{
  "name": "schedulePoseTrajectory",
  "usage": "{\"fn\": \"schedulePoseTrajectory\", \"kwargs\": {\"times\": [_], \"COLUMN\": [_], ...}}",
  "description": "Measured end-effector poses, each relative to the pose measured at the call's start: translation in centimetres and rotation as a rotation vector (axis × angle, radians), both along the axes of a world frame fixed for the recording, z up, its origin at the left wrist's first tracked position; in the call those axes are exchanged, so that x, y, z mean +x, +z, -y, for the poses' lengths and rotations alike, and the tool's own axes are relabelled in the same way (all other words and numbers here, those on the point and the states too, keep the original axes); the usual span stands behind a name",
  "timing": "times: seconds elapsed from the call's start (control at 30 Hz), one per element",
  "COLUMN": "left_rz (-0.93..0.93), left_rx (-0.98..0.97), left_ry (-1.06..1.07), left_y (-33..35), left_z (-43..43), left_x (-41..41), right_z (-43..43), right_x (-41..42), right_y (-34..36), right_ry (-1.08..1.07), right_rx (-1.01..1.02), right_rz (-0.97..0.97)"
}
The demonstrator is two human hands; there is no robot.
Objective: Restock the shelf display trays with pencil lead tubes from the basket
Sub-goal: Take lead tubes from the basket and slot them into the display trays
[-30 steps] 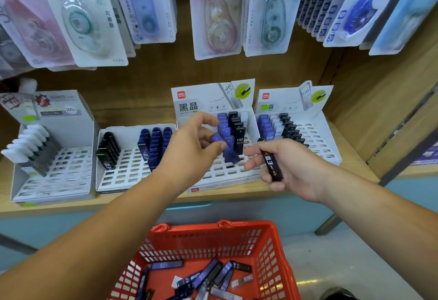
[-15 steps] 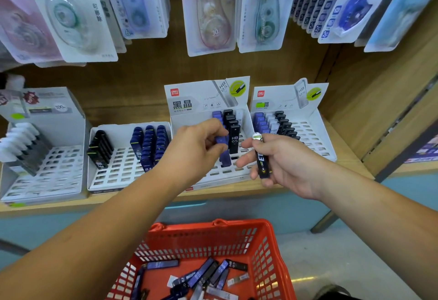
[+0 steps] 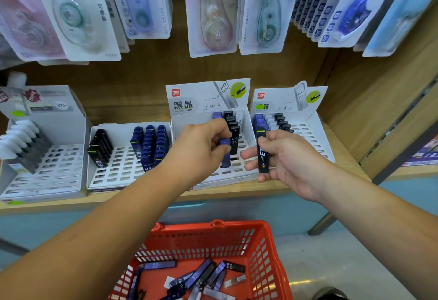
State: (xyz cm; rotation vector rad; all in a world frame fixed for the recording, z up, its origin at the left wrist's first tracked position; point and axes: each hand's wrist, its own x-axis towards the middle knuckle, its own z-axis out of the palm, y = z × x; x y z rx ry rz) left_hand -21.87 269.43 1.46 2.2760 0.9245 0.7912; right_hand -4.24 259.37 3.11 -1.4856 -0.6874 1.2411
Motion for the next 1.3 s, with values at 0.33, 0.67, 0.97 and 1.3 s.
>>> {"fn": "schedulePoseTrajectory", "kwargs": {"times": [0.33,0.67,0.97,1.3], "left_rz": [-0.108,0.125,0.486,0.196], "left_rx": [0.062,-0.286,-0.614,-0.203], "left_ry": [-0.067,0.119,0.221,0.444], "left_y": [-0.5,0.8,0.5,-0.4], "left_z": [0.4,2.5,4.0,-3.8], "left_x": [-0.1,-2.2,-10.3,-22.1], "right_z": [-0.3,0.5,-1.6,-5.0], "right_x": [0.0,-2.8,-11.3,-17.8], "right_y": [-0.3,2.2,0.7,-3.1], "right_ry": [-0.047,0.116,0.333,0.198], "right_rx": [0.058,0.064,0.091,0.256], "right_rz": [-0.056,0.233,0.436,0.791]}}
